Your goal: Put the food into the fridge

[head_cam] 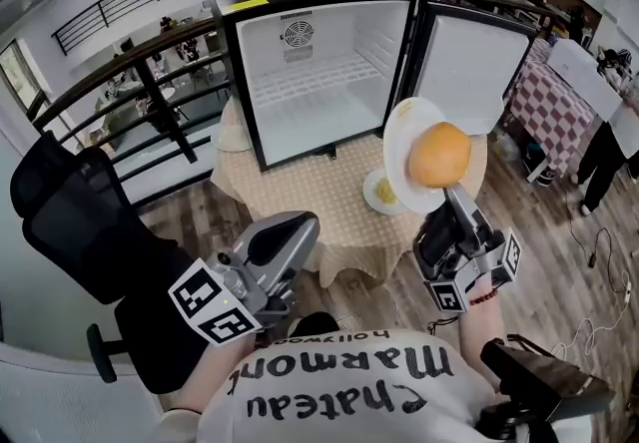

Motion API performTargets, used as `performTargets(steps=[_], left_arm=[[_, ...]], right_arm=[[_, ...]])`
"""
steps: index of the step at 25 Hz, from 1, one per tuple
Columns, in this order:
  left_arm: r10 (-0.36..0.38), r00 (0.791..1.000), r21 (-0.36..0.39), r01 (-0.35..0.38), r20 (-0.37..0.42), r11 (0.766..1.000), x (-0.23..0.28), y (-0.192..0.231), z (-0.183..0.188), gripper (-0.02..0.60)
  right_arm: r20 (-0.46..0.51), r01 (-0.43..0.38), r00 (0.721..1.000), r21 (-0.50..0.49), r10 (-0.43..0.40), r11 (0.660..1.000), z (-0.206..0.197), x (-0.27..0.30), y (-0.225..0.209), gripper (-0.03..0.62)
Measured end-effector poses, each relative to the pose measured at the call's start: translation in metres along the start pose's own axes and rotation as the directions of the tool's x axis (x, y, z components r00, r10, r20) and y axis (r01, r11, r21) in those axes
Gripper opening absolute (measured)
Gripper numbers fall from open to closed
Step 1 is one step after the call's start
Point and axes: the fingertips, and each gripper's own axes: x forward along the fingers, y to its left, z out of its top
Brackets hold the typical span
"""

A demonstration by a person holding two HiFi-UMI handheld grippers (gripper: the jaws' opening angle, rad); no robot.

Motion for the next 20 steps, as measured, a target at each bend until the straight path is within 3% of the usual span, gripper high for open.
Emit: performTargets(steps=[7,14,20], left_arm=[[-0.033,0.993,0.014,0.034,-0.114,0.999,0.029,0.037,-0.018,0.008],[-0.075,0.989,0.053,0.082,-0.124,0.995,0.067,0.110,-0.022,0.008],[-0.130,0.975,-0.089,0.115,-0.178,0.989,0.103,0.165,-0.026,0.006]], right_arm=[[0.054,0.014,0.998,0.021,-0.015,1.000,0.015,0.033,-0.030,0.026],[0.096,0.041,0.995,-0.006,-0.040,0.999,0.041,0.081,-0.065,0.026],[0.175,0.106,0.979,-0.007,-0.103,0.994,0.068,0.120,-0.095,0.026]])
